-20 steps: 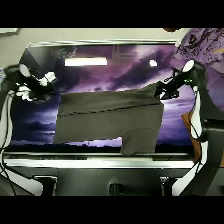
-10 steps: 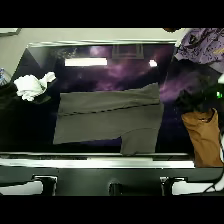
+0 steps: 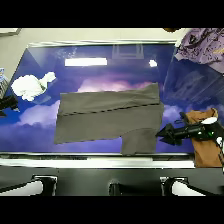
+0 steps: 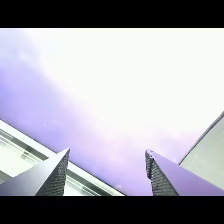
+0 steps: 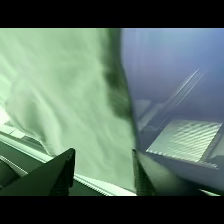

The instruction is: Fold the clothes and pants, and hang the long-sleeved shirts on hangers.

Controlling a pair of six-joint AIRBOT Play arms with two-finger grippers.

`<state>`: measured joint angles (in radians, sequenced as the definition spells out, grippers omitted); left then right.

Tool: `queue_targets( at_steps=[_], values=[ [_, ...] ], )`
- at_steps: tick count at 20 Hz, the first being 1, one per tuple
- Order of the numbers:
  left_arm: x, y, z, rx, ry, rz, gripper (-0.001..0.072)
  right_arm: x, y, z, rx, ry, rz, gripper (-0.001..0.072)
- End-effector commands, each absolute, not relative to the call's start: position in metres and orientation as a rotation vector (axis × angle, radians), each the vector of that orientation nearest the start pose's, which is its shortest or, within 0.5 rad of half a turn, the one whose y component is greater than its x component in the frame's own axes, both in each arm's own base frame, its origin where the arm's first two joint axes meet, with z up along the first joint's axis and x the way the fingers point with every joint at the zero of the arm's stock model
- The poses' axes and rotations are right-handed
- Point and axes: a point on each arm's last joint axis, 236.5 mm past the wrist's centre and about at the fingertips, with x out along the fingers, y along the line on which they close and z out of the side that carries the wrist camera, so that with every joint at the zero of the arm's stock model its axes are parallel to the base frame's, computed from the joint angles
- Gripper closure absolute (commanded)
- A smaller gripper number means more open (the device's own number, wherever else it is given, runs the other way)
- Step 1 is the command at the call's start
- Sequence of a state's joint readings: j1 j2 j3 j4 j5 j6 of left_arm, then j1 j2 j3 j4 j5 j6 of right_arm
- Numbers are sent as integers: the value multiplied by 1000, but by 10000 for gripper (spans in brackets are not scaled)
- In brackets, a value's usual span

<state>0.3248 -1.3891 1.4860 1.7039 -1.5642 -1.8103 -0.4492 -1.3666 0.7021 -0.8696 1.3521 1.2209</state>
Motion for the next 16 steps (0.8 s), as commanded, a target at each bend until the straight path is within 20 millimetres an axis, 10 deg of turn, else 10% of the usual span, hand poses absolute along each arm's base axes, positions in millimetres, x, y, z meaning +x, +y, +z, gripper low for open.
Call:
queue_targets(
  at_steps=[1, 11, 12, 14, 16],
  values=[
    [337, 148, 58, -332, 1427, 550, 158, 232, 55, -102, 941, 1621, 289, 286],
    [337, 148, 58, -332, 1427, 550, 158, 230, 75, -119, 931, 1610, 271, 287],
    [337, 148, 58, -332, 1427, 550, 158, 227, 85, -121, 901, 1631, 285, 343],
    [330, 143, 58, -343, 1460, 546, 158, 226, 96, -122, 861, 1646, 303, 682],
    [322, 140, 54, -351, 1497, 539, 163, 229, 94, -118, 849, 1627, 290, 684]
  ],
)
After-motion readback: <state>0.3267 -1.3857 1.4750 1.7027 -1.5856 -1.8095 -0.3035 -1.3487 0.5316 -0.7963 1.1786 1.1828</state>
